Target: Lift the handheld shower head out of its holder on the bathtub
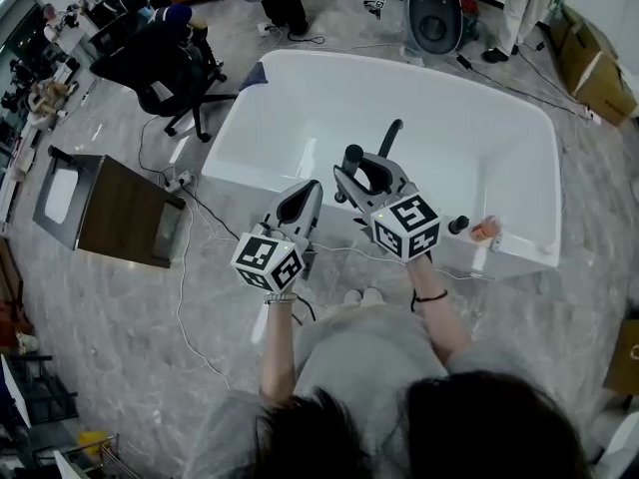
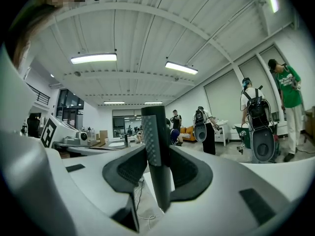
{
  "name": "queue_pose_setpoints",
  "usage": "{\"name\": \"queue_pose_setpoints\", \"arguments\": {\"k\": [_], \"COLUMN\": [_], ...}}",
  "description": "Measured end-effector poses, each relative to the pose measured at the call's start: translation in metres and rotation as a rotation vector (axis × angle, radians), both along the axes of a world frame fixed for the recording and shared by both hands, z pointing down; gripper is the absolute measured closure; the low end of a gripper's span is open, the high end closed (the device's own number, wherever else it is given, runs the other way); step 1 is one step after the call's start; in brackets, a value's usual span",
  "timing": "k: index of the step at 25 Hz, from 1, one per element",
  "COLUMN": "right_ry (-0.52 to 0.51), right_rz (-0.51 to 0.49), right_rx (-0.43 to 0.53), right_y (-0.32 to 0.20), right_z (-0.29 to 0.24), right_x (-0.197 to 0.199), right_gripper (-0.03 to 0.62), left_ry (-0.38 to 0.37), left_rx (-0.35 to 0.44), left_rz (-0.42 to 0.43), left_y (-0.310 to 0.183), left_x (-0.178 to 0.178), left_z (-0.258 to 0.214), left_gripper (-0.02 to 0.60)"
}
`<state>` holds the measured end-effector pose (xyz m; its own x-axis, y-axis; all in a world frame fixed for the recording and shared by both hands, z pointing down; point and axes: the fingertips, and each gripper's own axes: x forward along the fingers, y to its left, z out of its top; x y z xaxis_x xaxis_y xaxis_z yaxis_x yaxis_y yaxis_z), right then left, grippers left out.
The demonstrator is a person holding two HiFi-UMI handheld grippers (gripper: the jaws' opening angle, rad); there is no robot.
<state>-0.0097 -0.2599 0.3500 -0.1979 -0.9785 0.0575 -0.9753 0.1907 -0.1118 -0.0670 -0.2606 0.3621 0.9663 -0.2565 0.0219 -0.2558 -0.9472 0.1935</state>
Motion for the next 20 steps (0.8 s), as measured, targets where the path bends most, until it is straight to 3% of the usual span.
{"name": "queue_pose_setpoints", "arguments": {"k": [20], "right_ry": [0.002], "right_rz": [-0.012], "right_rx": [0.045], "right_y": [0.0007], "right_z": [-0.0114], "right_x": [0.0057], "right_gripper": [0.457], "left_ry": [0.001], "left_rx": [0.047], "left_rz": [-0.001], "left_y": [-0.0004], "left_x": [0.0073], "left_z": [-0.0075], "left_gripper": [0.577]}}
